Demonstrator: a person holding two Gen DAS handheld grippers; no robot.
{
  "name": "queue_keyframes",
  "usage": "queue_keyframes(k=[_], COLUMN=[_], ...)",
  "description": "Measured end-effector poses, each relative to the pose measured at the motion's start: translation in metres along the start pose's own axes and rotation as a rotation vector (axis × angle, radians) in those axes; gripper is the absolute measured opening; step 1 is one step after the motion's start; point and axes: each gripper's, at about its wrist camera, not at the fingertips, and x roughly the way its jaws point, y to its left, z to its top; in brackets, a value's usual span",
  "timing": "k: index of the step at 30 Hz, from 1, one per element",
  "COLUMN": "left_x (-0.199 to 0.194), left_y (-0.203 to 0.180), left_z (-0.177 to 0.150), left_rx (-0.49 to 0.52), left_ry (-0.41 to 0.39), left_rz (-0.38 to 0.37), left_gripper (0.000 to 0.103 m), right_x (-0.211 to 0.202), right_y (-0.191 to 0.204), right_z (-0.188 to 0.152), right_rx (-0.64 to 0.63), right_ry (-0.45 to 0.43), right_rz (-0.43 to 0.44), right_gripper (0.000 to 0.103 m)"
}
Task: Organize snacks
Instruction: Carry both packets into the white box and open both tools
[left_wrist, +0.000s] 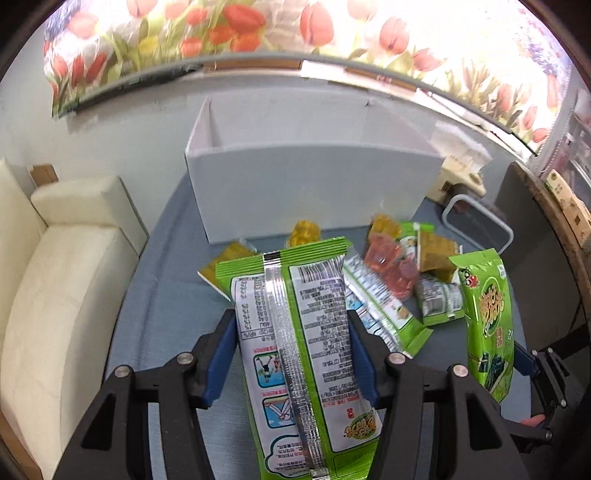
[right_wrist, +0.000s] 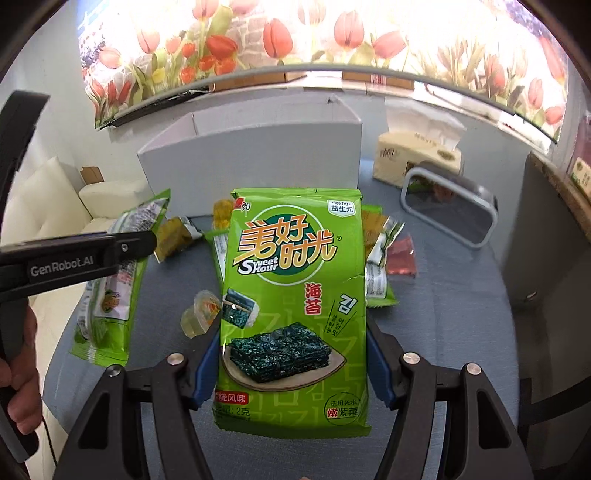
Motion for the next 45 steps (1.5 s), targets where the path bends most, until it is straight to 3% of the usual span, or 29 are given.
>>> queue_keyframes(k=[6,12,17,21,26,30,36,39,41,43,45], left_x=[-0.023,-0.039,-0.024,-0.010,0.017,0.052,0.103,0.113,0.117,0.117,0.114], left_y=[0.000,0.012,0.020,0.024,0.026,0.036,0.044,0.043,0.044,0.042,0.042], left_z=[0.036,0.098,0.150,0.186,0.222,0.234,0.233,0.234,0.236,0.237,0.234], left_rx=[0.019,0.018,-0.014,-0.012,0.000,-0.003,-0.016,0.000,-0.007,-0.001,0.005], left_ry=[-0.058,-0.128,-0.134,-0.160,-0.145,-0.105,-0.032,-0.024,-0.019,-0.023,-0.031], left_rz=[-0.016,0.013,-0.027,-0.025,-0.008,0.008,0.006,-0.004,0.000,-0.012,-0.004], left_gripper=[0.062,0.062,0.063,0.063,0.063,0.064,0.067,0.074,0.085,0.094,0.094], right_x=[-0.020,-0.024,-0.014,0.001,0.034,0.070,0.118,0.129,0.130,0.127,0.123], right_y=[0.006,0.009,0.004,0.003,-0.007,-0.012,-0.010,-0.005,-0.004,-0.004,-0.003], right_z=[0.030,0.090,0.136,0.179,0.227,0.249,0.254,0.255,0.255,0.254,0.255], right_rx=[-0.045,-0.079,-0.071,-0.092,-0.056,-0.037,-0.034,-0.064,-0.075,-0.072,-0.068], right_ry=[-0.060,-0.127,-0.152,-0.157,-0.126,-0.069,0.007,0.003,-0.011,-0.022,-0.032], right_rz=[-0.015,-0.033,-0.013,-0.045,0.003,0.009,-0.008,-0.041,-0.058,-0.043,-0.052], right_gripper=[0.071,0.071,0.071,0.071,0.071,0.071,0.073,0.081,0.089,0.089,0.089])
